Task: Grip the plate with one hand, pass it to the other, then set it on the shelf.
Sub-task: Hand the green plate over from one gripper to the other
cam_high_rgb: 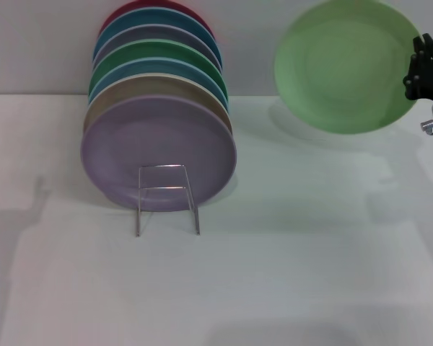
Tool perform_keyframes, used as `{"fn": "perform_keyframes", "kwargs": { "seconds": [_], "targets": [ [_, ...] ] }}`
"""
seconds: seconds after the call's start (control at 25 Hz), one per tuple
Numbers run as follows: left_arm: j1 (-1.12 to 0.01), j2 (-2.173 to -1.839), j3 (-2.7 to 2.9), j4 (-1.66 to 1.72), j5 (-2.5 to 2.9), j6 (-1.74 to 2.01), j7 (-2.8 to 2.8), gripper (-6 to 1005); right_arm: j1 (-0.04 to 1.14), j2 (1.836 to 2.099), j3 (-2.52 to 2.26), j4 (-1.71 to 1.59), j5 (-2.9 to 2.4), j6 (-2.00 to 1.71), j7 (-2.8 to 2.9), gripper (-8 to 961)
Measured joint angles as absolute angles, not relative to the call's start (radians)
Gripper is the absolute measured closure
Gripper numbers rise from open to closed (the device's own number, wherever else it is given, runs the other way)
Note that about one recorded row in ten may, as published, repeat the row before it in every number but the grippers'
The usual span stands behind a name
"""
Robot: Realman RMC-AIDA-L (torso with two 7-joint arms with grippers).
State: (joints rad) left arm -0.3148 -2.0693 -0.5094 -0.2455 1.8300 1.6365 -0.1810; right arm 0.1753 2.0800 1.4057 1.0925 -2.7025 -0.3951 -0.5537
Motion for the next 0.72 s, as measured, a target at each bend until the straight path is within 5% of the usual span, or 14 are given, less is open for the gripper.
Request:
{"fn": "perform_keyframes", "kwargs": {
  "seconds": [0.72],
  "targets": [
    [-0.261, -2.073, -0.311, -0.285, 1.842, 1.786, -0.183, 141, 0.1, 2.084, 1.207, 0.82, -2.703, -0.903, -0.298, 935]
  ]
}}
